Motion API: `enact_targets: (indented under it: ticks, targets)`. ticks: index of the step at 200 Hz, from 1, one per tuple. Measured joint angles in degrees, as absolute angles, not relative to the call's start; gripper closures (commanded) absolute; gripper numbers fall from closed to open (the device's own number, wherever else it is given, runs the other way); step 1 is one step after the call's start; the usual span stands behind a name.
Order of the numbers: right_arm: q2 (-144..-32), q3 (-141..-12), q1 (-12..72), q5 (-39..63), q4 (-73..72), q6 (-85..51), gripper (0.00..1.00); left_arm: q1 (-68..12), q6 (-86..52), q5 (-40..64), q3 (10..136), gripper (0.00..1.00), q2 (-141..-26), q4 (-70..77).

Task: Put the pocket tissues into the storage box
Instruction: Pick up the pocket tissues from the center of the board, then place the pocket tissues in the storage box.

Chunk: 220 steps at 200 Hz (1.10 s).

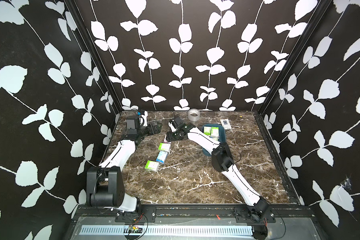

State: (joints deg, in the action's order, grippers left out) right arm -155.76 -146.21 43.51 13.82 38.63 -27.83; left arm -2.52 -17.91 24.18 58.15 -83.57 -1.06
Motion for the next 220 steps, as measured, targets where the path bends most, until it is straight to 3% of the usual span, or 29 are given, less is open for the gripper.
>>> enact_targets:
  ticks: [57, 106, 139, 220]
  targets:
    - [-155.9, -147.4, 43.9, 13.9, 38.6, -28.2, 1.0, -2.2, -16.7, 23.4, 58.2, 0.01, -83.3, -2.1]
    - [-155.7, -146.9, 43.4, 14.5, 37.5, -29.5, 1.0, -1.8, -16.5, 23.1, 58.2, 0.01, -83.2, -2.7]
    - [-150.8, -138.5, 42.5, 15.2, 33.9, -29.5, 1.0, -1.8, -16.8, 23.3, 58.2, 0.01, -82.2, -2.8]
    - [-117.5, -107.3, 31.6, 17.0, 23.0, -26.9, 1.0, -4.6, -21.8, 25.0, 62.3, 0.01, -85.6, 0.9]
